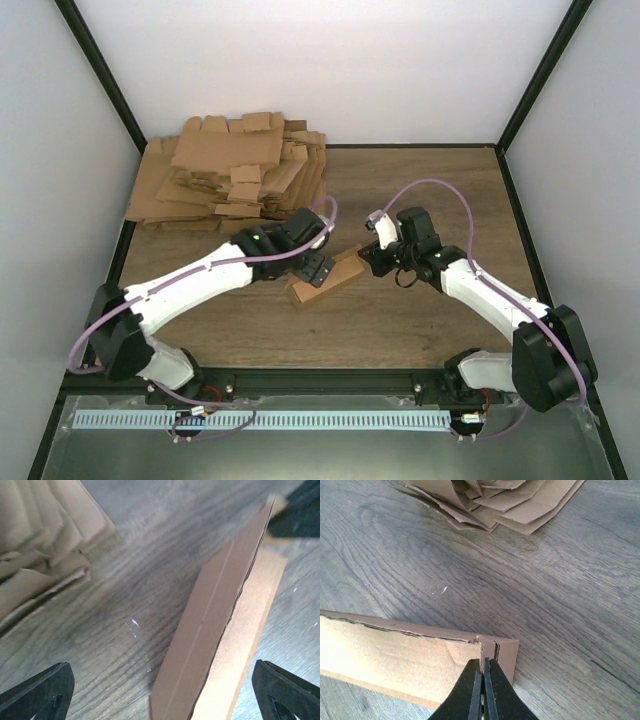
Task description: Fold the paper box
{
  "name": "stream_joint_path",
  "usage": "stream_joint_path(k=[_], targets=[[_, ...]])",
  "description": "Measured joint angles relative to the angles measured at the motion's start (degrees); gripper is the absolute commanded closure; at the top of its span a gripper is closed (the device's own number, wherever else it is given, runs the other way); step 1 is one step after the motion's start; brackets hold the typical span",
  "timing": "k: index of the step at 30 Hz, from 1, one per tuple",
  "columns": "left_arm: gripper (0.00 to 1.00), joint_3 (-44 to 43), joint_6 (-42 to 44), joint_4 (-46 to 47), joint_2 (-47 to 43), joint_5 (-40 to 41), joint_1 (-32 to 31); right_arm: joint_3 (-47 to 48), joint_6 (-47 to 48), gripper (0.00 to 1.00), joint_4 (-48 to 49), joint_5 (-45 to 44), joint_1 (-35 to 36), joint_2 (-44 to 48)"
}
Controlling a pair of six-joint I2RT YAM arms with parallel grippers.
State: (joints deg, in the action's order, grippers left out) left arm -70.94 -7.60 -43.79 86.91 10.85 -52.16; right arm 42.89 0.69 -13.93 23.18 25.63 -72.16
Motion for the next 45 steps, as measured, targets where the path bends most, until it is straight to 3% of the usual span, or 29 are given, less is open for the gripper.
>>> stream_joint_path(k=[4, 11, 18, 26, 28, 33, 41, 45], targets=[[0.0, -2.05, -5.2, -2.1, -5.81, 2.56, 0.0, 0.0, -1.25, 0.99, 0.0, -0.31, 0.0, -0.11], [0.3, 2.71, -18.67, -5.49, -17.05, 4.74, 0.07, 0.02, -2.08, 0.99, 0.11, -0.33, 0.07, -0.52], [0.36, 12.5, -29.79, -3.8, -26.21, -2.78, 0.11, 0.11, -2.05, 0.98, -0.09, -0.63, 0.15, -1.4], [0.45, 20.59, -36.22, 0.55, -25.51, -9.57, -0.31, 0.44, -2.05, 0.98, -0.24, -0.92, 0.74, -1.62], [0.51, 21.03, -36.41, 1.2, -24.59, -9.44, -0.33, 0.44, -2.05, 0.98, -0.2, -0.92, 0.79, -1.79], [0.77, 21.24, -36.59, 2.8, -22.01, -8.79, -0.33, 0.66, -2.05, 0.98, -0.26, -0.92, 0.83, -1.95], [0.94, 21.57, -38.84, 5.97, -20.37, -8.94, -0.35, 1.33, -3.02, 0.98, -1.11, -1.29, 1.31, -1.97], [0.96, 21.66, -41.0, 6.05, -20.37, -8.5, -0.33, 1.33, -3.91, 0.98, -1.07, -2.25, 1.9, -1.97]])
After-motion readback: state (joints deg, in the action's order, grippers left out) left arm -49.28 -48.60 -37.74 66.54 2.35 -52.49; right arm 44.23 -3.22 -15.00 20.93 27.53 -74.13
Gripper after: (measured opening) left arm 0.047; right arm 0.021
